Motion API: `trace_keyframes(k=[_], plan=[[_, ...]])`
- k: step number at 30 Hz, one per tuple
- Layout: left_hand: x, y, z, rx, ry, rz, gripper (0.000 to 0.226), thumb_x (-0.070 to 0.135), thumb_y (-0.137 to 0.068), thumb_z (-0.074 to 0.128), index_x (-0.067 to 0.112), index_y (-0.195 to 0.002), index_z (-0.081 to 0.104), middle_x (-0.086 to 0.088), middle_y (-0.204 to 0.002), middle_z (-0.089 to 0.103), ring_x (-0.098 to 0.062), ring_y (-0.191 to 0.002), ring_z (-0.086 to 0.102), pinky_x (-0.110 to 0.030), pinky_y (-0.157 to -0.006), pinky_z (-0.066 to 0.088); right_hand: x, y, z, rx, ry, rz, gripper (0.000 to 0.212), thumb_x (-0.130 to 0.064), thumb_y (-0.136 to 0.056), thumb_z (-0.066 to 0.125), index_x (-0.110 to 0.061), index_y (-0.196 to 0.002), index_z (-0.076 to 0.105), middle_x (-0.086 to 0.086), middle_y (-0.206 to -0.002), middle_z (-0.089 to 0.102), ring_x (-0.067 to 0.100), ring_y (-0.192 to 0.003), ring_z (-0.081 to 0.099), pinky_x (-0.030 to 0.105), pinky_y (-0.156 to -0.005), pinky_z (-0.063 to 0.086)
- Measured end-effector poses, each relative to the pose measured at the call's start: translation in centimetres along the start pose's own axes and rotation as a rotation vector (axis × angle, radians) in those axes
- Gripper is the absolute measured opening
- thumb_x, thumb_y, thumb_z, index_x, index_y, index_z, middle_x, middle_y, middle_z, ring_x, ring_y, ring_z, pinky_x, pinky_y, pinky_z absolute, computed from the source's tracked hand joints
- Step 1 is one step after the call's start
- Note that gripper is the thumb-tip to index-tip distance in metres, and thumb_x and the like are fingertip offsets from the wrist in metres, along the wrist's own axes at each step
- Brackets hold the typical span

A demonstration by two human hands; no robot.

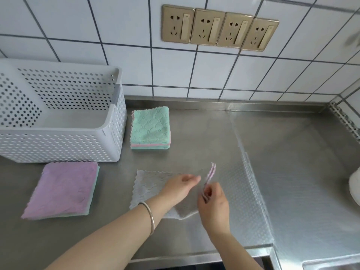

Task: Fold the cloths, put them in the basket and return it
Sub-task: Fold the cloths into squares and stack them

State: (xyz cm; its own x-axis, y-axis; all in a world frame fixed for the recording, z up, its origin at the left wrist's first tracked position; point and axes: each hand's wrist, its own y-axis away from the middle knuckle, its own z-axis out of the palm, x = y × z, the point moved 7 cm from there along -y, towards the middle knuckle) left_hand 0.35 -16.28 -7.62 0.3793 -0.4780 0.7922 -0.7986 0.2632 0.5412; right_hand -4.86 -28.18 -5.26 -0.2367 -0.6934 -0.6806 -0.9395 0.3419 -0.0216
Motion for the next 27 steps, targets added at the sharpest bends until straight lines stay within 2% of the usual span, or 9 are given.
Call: trace_keyframes(k=[2, 4, 5, 7, 10, 13, 17, 21, 27], plan=[[0.3, 0.5, -0.5, -0.013, 0.203, -0.078, 0.03, 0.056, -0.073, 0.059, 0.03, -0.084, 0.071, -0.002, -0.09, 0.069, -0.019, -0.088, 0.063, -0.031, -0.081, 0.046, -3.6, 0.8, 0.9, 0.039, 0.017, -0.304, 0.04, 0.01, -0.062, 0.065, -0.018, -0.072, 0.037, 0.001, -0.064, 0.048, 0.019, -0.056, 0.046, 0.024, -0.05, 0.033], [0.0, 1.0, -1.7, 0.011, 0.29, -0.137, 0.02, 0.035, -0.083, 0.06, 0.021, -0.092, 0.071, -0.008, -0.087, 0.066, -0.02, -0.079, 0.059, -0.028, -0.072, 0.044, -6.1, 1.9, 2.2, 0.019, 0.011, -0.538, 0.043, 0.012, -0.056, 0.063, -0.016, -0.075, 0.037, 0.002, -0.069, 0.047, 0.016, -0.062, 0.042, 0.023, -0.053, 0.033], [-0.5, 1.1, -2.6, 0.043, 0.254, -0.145, 0.02, 0.027, -0.086, 0.058, 0.013, -0.094, 0.071, -0.011, -0.088, 0.065, -0.02, -0.077, 0.057, -0.026, -0.07, 0.042, -7.1, 2.5, 2.7, 0.002, -0.004, -0.619, 0.042, 0.012, -0.057, 0.063, -0.015, -0.075, 0.038, 0.0, -0.074, 0.045, 0.015, -0.065, 0.04, 0.023, -0.054, 0.034], [-1.6, 1.6, -4.9, 0.147, 0.122, -0.144, 0.019, 0.022, -0.088, 0.05, 0.014, -0.084, 0.067, -0.01, -0.082, 0.062, -0.02, -0.073, 0.053, -0.026, -0.063, 0.037, -7.9, 3.7, 3.5, -0.026, -0.042, -0.712, 0.035, 0.005, -0.064, 0.065, -0.014, -0.08, 0.04, -0.002, -0.085, 0.043, 0.017, -0.073, 0.044, 0.022, -0.062, 0.039], [-3.7, 2.0, -7.3, 0.245, 0.072, -0.137, 0.023, 0.025, -0.094, 0.044, 0.018, -0.077, 0.059, -0.005, -0.074, 0.056, -0.02, -0.068, 0.051, -0.027, -0.058, 0.033, -7.1, 4.5, 4.8, -0.029, 0.051, -0.669, 0.037, -0.023, -0.068, 0.064, -0.015, -0.1, 0.046, 0.003, -0.108, 0.052, 0.019, -0.091, 0.05, 0.022, -0.079, 0.043], [-5.7, 2.4, -9.3, 0.342, 0.033, -0.135, 0.033, 0.022, -0.097, 0.04, 0.016, -0.065, 0.045, -0.001, -0.06, 0.043, -0.014, -0.055, 0.04, -0.027, -0.049, 0.027, -5.6, 4.5, 7.4, -0.166, 0.282, -0.584, 0.074, -0.037, -0.059, 0.066, -0.017, -0.127, 0.044, 0.004, -0.132, 0.053, 0.017, -0.111, 0.055, 0.027, -0.089, 0.051], [-9.0, 2.2, -10.1, 0.374, 0.034, -0.154, 0.029, 0.025, -0.096, 0.041, 0.004, -0.092, 0.06, -0.008, -0.075, 0.056, -0.022, -0.072, 0.048, -0.03, -0.066, 0.035, -4.1, 4.6, 10.2, -0.299, 0.502, -0.548, 0.102, -0.041, -0.041, 0.08, -0.017, -0.134, 0.043, 0.001, -0.137, 0.053, 0.016, -0.122, 0.055, 0.03, -0.09, 0.052], [-11.3, 2.0, -9.6, 0.423, 0.051, -0.174, 0.035, 0.036, -0.086, 0.045, 0.006, -0.091, 0.063, -0.013, -0.087, 0.067, -0.033, -0.088, 0.06, -0.036, -0.074, 0.043, -3.3, 4.7, 11.4, -0.319, 0.552, -0.547, 0.104, -0.041, -0.041, 0.08, -0.016, -0.133, 0.04, 0.001, -0.136, 0.054, 0.017, -0.127, 0.039, 0.033, -0.089, 0.052], [-12.0, 2.4, -9.8, 0.543, -0.034, -0.237, 0.022, 0.021, -0.094, 0.044, 0.004, -0.095, 0.059, -0.019, -0.104, 0.065, -0.036, -0.098, 0.056, -0.031, -0.072, 0.036, -2.9, 4.7, 11.8, -0.334, 0.615, -0.579, 0.093, -0.046, -0.051, 0.073, -0.016, -0.133, 0.041, 0.002, -0.139, 0.051, 0.017, -0.129, 0.033, 0.035, -0.091, 0.051]])
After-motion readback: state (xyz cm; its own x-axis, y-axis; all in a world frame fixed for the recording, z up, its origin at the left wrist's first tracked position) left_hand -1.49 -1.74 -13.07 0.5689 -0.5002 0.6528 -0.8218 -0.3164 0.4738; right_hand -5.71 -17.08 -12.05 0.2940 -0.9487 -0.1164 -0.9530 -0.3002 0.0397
